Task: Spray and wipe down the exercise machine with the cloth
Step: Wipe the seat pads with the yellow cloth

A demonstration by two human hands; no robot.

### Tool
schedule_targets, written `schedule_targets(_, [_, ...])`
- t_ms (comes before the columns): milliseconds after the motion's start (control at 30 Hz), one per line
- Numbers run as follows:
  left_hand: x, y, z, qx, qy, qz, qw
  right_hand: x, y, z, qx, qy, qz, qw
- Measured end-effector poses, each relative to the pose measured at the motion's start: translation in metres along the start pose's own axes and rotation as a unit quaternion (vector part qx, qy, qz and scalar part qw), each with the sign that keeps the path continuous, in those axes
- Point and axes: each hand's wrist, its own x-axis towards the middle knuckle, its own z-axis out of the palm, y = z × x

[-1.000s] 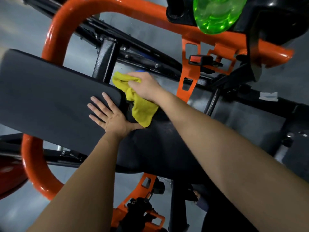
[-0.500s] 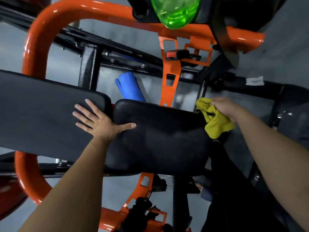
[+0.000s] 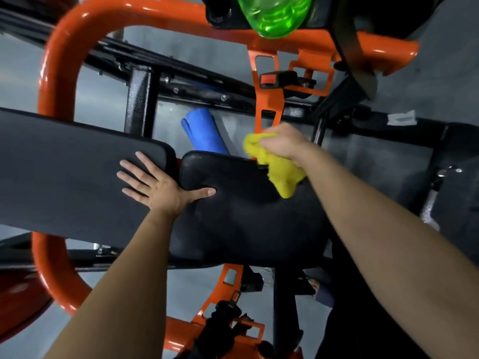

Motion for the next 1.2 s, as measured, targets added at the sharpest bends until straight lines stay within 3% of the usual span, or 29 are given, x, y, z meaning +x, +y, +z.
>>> schedule_targets(100, [0.001,-0.003,0.002,0.000,0.004,0.005,1.000,0.012,-0.077,0.042,-0.105,-0.064,-0.087,0.989])
schedule_targets(200, [0.001,-0.003,0.001,0.002,0.007,0.005,1.000,0.017,-0.120,0.071,-0.144,-0.044,-0.125,0.981])
schedule_targets(300, [0.001,-0.002,0.000,-0.001,0.005,0.004,1.000,0.017,-0.114,0.074,-0.187,-0.016,-0.140,0.972])
schedule_targets(433, [-0.001,-0.002,0.000,-0.005,0.009,0.011,1.000,0.021,-0.048,0.039,-0.252,0.022,-0.032,0.967])
schedule_targets(600, [0.000,-0.006,0.003,-0.008,0.018,0.013,1.000,-0.009,0.050,-0.020,-0.223,0.029,0.071,0.972])
schedule_targets(700, [0.000,-0.005,0.005,-0.001,0.027,0.010,1.000,-0.014,0.106,-0.047,-0.156,0.078,0.138,0.975])
schedule_targets(767, [0.000,-0.004,0.006,0.005,0.034,0.003,0.999,0.009,0.171,-0.057,-0.103,0.073,0.168,0.978])
schedule_targets(833, [-0.001,-0.003,0.007,0.009,0.040,-0.007,0.999,-0.001,0.190,-0.060,-0.031,0.074,0.190,0.979])
schedule_targets(1033, [-0.003,0.005,0.005,0.024,0.034,-0.033,0.999,-0.019,0.125,-0.054,-0.047,0.108,0.157,0.981])
schedule_targets(1200, [-0.005,0.010,0.000,0.028,0.020,-0.051,0.998,-0.014,-0.029,0.007,-0.151,0.009,-0.025,0.988])
